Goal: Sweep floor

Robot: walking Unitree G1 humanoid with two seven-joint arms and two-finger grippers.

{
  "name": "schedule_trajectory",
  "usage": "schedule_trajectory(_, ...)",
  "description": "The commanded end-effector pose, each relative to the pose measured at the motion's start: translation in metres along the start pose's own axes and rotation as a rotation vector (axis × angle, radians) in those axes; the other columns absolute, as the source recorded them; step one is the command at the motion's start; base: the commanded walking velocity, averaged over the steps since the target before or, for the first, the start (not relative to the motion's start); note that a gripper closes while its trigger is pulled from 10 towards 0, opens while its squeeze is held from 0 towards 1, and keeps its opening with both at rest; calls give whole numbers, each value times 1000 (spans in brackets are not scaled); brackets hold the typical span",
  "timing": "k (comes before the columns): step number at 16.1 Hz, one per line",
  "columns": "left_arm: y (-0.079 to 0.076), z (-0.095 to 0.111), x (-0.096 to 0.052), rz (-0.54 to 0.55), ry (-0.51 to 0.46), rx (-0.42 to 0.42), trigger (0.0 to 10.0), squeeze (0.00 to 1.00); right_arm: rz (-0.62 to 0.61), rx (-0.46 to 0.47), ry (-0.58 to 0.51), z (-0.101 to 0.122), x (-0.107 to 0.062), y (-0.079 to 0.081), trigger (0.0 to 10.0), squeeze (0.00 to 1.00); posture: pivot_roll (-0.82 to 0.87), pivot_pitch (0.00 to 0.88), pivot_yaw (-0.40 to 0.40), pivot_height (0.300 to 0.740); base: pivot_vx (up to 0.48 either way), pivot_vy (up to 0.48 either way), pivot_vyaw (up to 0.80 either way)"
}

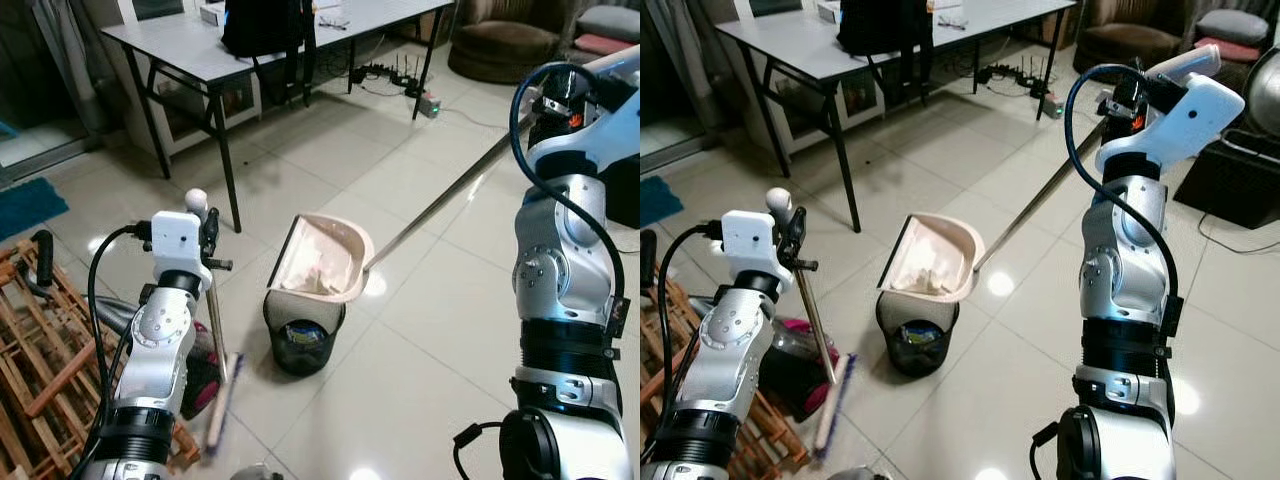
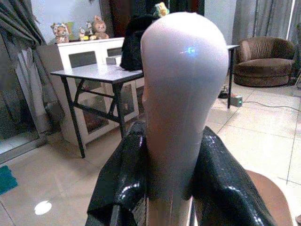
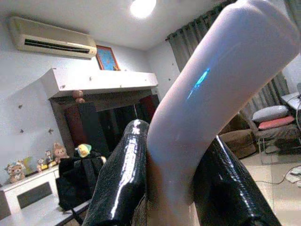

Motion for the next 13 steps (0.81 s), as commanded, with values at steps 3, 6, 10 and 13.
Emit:
schedule_trajectory(3, 1, 3, 3, 8, -3, 4, 10000, 0, 299, -120, -29, -13, -11, 55, 10000, 0, -36, 0, 2, 740, 0, 0, 0)
schedule_trajectory(6, 1, 3, 3, 11, -1, 3, 10000, 0, 482, -191, -15, -36, -29, 89, 10000, 0, -34, 0, 0, 740, 0, 0, 0)
schedule_trajectory(10, 2, 3, 4, 16, -1, 7, 10000, 0, 652, -217, -2, -63, -52, 119, 10000, 0, -31, 0, -2, 740, 0, 0, 0)
schedule_trajectory(13, 2, 3, 4, 21, -1, 10, 10000, 0, 807, -256, -4, -82, -76, 143, 10000, 0, -23, 0, -8, 740, 0, 0, 0)
Point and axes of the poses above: a point about 5 cm out from each wrist's last joint towards the gripper, its own x axis pointing out of the wrist towards the gripper, its own z axis along the axis of the wrist's last joint, y = z × x, the point moved 6 cm from there along x, pointing out of the wrist towards the gripper, and after that the axes turned 12 degrees about x, right-handed, at the moved point
